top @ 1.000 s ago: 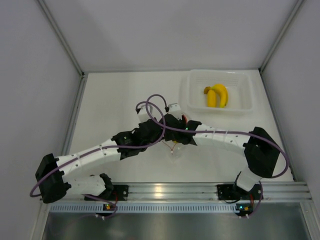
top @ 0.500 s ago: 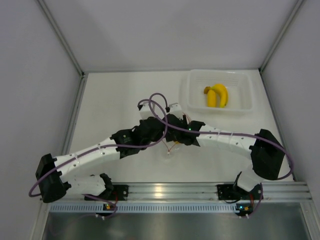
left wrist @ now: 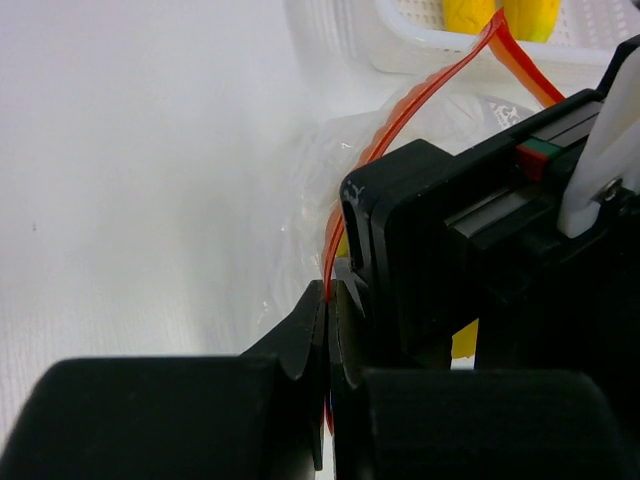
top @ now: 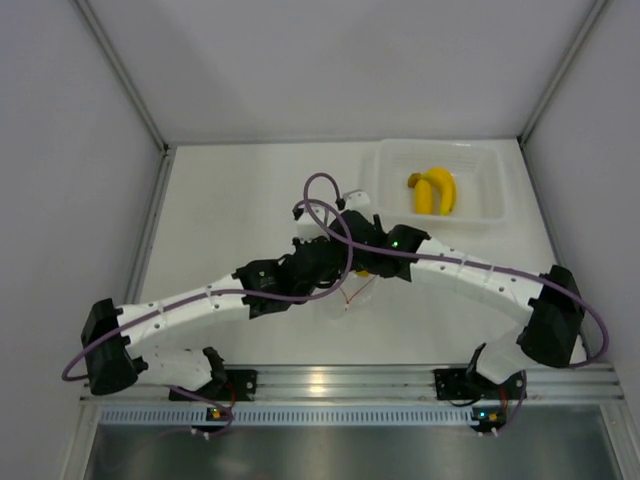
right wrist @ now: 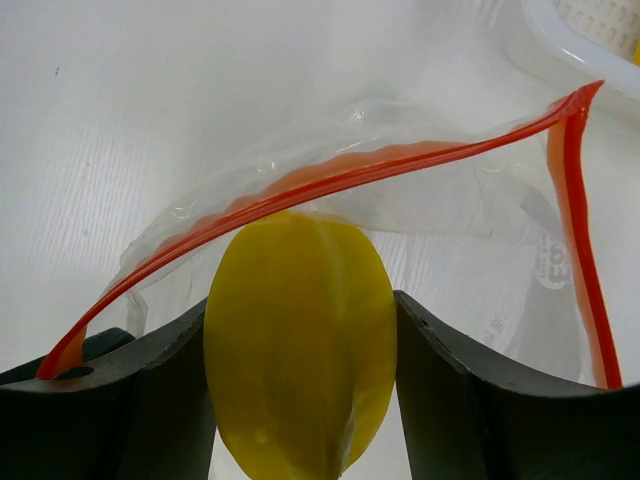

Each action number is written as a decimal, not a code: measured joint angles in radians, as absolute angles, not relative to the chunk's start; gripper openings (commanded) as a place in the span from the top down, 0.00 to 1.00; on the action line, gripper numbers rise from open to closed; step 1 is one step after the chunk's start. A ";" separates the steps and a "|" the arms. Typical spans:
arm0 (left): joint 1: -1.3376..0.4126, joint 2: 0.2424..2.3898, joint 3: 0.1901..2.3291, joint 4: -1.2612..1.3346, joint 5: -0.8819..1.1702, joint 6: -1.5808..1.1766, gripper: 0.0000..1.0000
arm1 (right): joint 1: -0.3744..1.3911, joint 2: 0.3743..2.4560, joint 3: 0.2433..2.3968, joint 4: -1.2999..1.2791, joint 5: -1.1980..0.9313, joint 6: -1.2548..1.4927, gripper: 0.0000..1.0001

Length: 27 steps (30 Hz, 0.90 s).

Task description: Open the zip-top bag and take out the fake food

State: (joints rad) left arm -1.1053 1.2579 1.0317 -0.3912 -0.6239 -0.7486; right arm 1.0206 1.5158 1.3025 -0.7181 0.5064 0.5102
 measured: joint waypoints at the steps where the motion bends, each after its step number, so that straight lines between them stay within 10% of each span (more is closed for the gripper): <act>1: -1.110 1.258 1.030 -0.382 -0.622 -0.750 1.00 | 1.016 1.502 1.293 -0.719 0.495 0.508 0.89; 27: -1.046 1.260 0.968 -0.284 -0.593 -0.923 1.00 | 0.998 1.209 1.257 -0.728 0.212 0.413 0.89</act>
State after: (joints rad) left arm -1.0458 1.2598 0.9680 -0.2836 -0.5934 -0.9234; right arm 0.9981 1.2091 1.2568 -0.7277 0.2119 0.4126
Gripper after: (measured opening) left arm 0.022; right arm 0.604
